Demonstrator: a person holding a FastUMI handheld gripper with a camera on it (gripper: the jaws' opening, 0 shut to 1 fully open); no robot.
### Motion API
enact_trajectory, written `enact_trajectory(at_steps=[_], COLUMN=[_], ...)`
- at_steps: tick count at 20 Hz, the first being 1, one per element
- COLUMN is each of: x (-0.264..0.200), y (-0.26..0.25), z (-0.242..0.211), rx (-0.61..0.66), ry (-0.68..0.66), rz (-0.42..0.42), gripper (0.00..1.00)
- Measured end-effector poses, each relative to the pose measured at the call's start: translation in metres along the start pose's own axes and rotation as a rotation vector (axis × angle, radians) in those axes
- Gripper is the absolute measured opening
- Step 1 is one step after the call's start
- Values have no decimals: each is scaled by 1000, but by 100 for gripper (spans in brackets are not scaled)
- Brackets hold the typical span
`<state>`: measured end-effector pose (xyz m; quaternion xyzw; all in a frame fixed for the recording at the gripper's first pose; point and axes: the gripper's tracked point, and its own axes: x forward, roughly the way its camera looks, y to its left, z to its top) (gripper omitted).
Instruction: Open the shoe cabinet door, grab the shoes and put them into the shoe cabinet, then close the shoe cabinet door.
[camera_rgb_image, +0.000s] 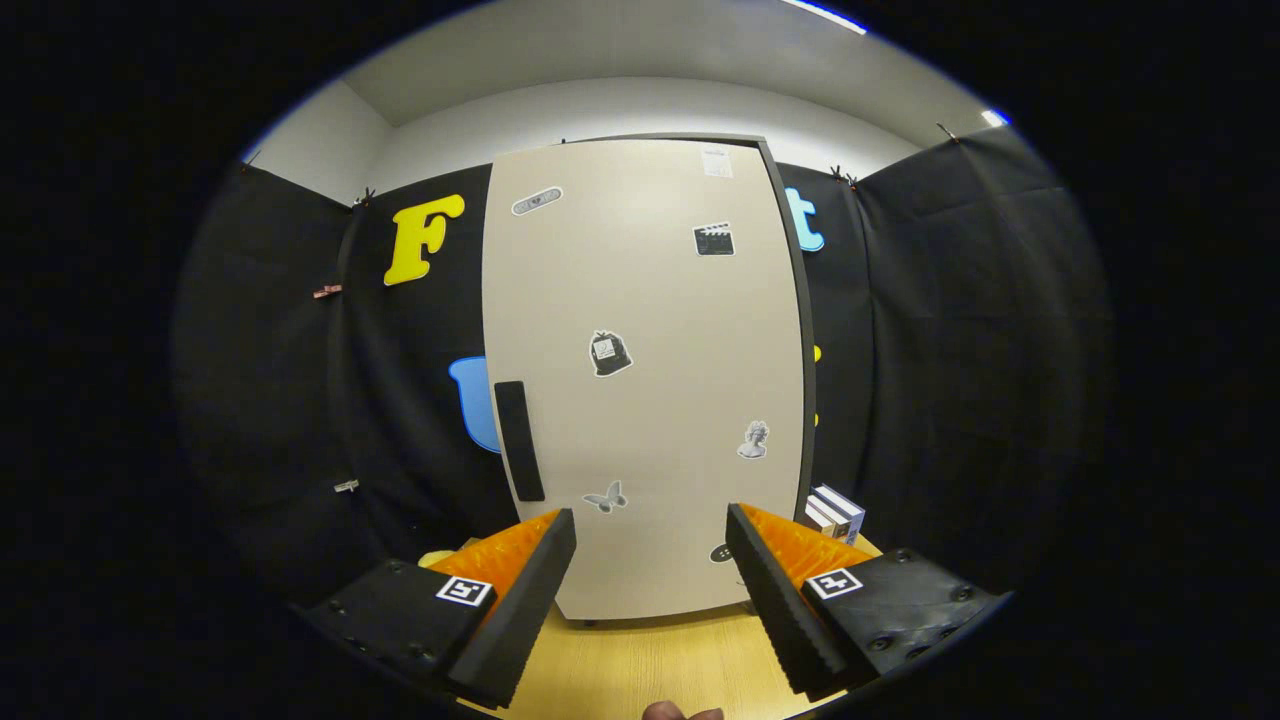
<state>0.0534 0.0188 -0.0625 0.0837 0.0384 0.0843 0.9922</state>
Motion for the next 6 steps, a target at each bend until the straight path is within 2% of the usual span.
enact_trajectory(at_steps=[6], x=[5], y=[-4], z=[0], rx=[3], ry=[-2], rz=[1], gripper=[98])
